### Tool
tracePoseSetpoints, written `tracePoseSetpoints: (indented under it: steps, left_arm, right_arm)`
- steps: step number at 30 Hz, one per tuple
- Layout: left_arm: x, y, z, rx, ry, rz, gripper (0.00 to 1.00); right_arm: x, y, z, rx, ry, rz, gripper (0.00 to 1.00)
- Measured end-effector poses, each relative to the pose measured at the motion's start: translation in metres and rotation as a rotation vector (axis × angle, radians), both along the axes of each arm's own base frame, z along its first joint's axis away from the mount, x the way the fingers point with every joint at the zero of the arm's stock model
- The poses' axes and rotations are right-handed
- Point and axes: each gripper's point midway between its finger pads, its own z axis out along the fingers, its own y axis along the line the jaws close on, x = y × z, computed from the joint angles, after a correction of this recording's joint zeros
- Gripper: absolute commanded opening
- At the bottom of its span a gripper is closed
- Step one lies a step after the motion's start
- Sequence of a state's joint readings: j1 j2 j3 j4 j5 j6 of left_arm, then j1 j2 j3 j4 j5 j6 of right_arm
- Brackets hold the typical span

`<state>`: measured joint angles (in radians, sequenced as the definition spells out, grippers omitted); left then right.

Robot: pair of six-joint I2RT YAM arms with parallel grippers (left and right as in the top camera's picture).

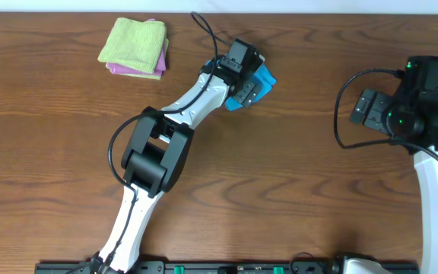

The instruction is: Fold the cloth

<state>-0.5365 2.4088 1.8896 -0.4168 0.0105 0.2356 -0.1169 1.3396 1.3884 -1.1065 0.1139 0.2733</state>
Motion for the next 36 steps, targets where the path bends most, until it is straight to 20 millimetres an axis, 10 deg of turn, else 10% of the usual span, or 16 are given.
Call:
tracePoseSetpoints:
  steps: [19, 29, 36]
  left_arm:
    - [-0.074, 0.015, -0.004, -0.17, 0.457, 0.618, 0.96]
    - [-0.103, -0.011, 0.002, -0.387, 0.747, 1.071, 0.95]
    - [-0.092, -0.065, 0.012, -0.674, 0.962, 1.211, 0.95]
  right_arm:
    - [-0.004, 0.0, -0.002, -0.001, 0.019, 0.005, 0.99]
    - [-0.019, 0.002, -0.01, 0.007, 0.088, 0.006, 0.99]
    - [-0.021, 0.002, -0.011, 0.009, 0.098, 0.006, 0.99]
